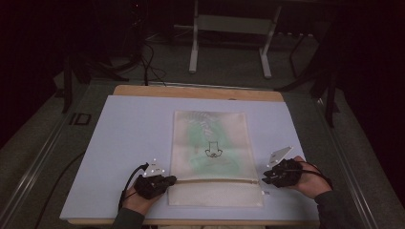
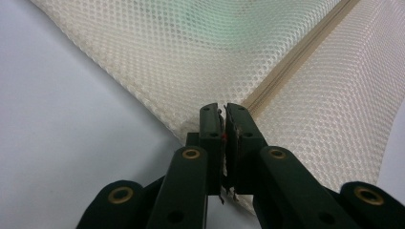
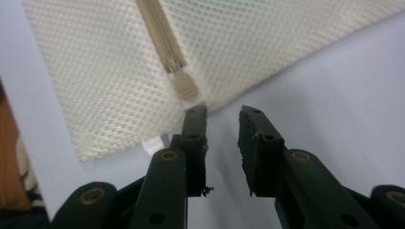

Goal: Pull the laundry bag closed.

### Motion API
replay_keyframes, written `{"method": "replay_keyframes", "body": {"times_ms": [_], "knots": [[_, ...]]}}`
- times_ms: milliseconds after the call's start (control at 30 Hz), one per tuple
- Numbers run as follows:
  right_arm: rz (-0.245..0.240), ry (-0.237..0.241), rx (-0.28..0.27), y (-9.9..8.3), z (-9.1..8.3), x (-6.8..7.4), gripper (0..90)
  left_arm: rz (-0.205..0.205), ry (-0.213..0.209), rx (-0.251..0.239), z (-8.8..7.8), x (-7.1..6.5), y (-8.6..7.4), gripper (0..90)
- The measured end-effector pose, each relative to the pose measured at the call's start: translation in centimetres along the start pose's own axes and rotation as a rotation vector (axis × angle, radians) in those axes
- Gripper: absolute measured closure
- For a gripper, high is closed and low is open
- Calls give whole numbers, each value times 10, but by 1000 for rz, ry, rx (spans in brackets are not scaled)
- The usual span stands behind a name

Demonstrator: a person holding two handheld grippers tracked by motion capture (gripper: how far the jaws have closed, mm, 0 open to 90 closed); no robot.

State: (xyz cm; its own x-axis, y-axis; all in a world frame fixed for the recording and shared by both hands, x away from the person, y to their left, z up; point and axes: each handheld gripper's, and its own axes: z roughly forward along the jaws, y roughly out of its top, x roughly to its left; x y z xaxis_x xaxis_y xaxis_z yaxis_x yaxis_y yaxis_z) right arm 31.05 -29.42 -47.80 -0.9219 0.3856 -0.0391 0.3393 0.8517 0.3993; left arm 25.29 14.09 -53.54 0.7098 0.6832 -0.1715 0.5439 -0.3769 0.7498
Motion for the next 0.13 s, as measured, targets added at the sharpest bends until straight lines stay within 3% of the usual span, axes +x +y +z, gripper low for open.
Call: {"method": "replay_keyframes", "body": {"times_ms": [133], "knots": [[35, -30, -44, -8, 0, 0, 717, -9, 5, -18, -3, 2, 0, 836]]}}
